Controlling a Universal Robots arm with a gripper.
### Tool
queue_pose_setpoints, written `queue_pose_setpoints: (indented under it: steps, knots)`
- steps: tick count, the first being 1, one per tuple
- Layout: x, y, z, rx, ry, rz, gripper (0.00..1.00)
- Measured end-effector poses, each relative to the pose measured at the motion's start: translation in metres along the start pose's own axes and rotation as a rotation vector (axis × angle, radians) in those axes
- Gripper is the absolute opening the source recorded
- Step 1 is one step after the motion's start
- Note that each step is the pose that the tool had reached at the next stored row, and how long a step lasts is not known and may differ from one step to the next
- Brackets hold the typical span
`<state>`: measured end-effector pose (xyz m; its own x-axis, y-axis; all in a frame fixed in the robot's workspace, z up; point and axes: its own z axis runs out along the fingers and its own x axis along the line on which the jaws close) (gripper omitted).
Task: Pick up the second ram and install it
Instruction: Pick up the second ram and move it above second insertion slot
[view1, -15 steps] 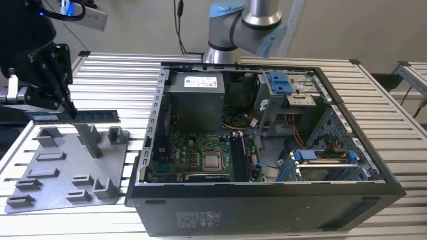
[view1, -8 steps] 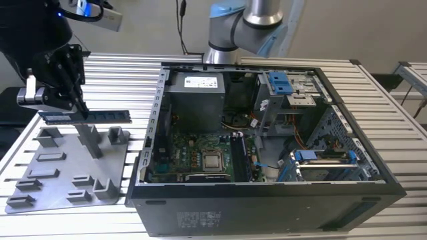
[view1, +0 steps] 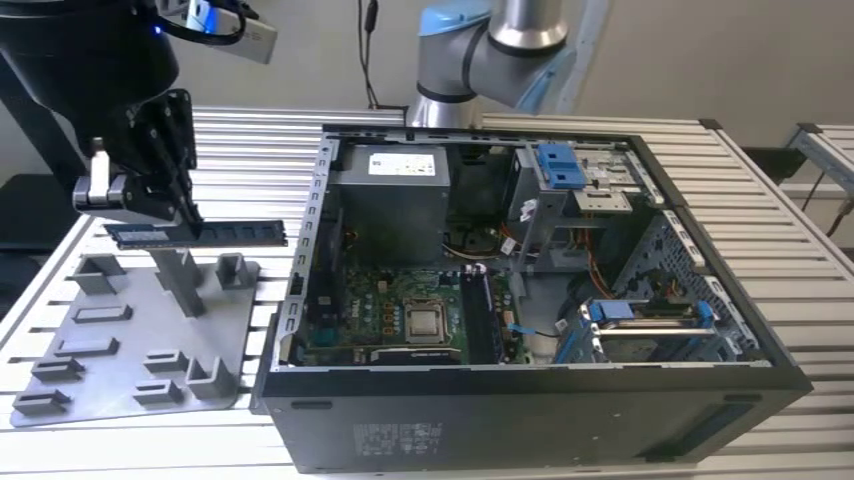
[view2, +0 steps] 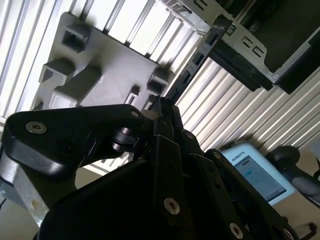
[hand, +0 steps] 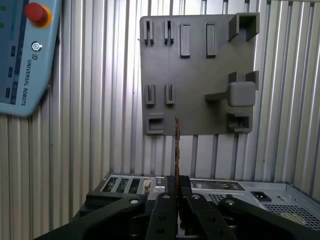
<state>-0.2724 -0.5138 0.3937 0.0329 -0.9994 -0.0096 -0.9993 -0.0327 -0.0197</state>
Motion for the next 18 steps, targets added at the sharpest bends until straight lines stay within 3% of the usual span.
queue_pose_setpoints:
  steps: [18]
  knots:
    - [0.0014,-0.0418,0.0008,-0.0001,0.0001,0.0,0.14]
